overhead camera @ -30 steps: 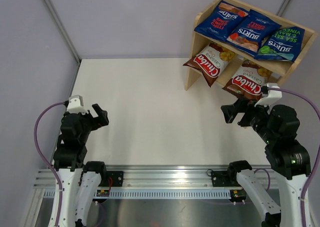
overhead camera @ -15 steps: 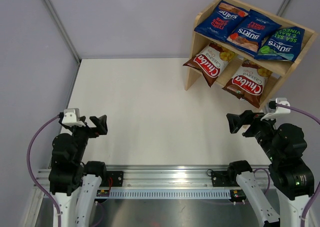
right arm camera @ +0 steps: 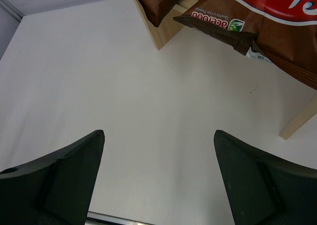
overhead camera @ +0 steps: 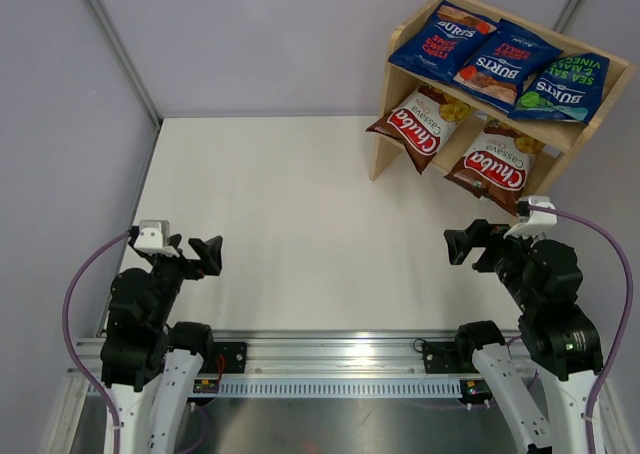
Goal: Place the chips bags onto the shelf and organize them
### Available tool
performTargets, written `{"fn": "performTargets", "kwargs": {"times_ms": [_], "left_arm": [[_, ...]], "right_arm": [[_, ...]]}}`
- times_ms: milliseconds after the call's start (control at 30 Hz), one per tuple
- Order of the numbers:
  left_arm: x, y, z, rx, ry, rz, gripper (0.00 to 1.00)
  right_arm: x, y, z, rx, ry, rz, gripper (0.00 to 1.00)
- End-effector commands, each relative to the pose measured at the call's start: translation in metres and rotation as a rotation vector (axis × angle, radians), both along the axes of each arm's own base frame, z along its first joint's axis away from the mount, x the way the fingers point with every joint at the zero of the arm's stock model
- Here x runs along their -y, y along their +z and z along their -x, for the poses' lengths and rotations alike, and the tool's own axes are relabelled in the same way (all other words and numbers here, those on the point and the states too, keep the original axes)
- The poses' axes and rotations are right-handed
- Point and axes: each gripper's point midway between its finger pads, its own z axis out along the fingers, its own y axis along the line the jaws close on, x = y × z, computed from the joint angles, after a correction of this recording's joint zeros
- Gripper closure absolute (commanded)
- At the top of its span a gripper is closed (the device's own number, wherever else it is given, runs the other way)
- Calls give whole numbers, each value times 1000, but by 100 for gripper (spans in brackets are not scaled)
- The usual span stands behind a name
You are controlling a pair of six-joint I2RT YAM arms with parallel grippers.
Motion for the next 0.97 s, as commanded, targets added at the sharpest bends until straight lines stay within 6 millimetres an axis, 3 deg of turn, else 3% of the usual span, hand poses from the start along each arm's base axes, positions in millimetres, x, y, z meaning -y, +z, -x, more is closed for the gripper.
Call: {"fn": "performTargets", "kwargs": {"times_ms": [0,933], "left_arm": [[1,14,-1,67,-6,0,1],[-2,15,-1,77,11,4,1]], "right_arm": [[0,20,-5,85,-6,-18,0],[6,26,1,104,-27,7,0]]}}
